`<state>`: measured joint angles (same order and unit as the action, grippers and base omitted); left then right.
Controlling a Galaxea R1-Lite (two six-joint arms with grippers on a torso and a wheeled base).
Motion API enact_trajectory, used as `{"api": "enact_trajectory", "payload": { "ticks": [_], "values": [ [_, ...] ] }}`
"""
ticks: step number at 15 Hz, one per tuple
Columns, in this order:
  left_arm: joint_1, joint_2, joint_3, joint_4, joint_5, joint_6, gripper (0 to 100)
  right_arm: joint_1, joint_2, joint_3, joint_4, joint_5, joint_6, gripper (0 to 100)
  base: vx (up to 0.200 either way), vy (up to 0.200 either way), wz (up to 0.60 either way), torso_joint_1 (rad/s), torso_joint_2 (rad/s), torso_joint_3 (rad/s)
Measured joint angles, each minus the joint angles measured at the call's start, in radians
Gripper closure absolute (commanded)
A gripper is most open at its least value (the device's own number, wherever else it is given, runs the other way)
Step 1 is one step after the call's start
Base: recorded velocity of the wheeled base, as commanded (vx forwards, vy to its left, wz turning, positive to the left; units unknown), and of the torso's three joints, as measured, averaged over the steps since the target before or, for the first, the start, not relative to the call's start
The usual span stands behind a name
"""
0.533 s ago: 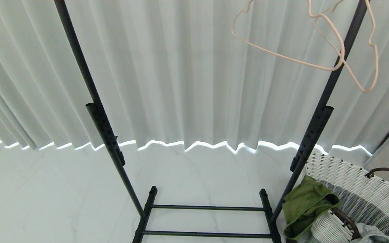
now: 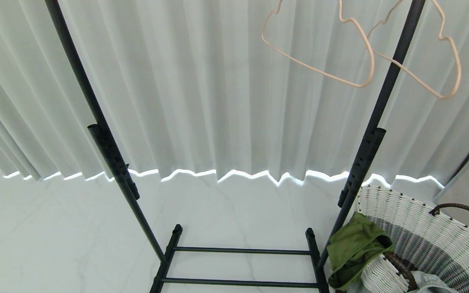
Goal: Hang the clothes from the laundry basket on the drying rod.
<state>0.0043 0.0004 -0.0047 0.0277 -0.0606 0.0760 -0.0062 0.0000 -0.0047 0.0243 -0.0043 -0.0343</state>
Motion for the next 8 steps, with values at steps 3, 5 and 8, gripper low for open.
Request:
{"api": "enact_trajectory", "payload": {
  "ticks": [3,5,8],
  "values": [
    [0.000,0.000,0.000,0.000,0.001,-0.005,0,0.001,0.000,0.000,0.000,0.004,-0.034,0,0.000,0.000,0.00,0.000,0.00,0.000],
    [0.000,0.000,0.000,0.000,0.001,-0.006,0,0.000,0.000,0.000,-0.004,0.011,-0.055,0,0.000,0.000,0.00,0.000,0.00,0.000],
    [0.000,0.000,0.000,0.000,0.001,-0.006,0,0.008,0.012,-0.075,-0.024,0.103,-0.027,0,0.000,0.000,0.00,0.000,0.00,0.000]
  ]
}}
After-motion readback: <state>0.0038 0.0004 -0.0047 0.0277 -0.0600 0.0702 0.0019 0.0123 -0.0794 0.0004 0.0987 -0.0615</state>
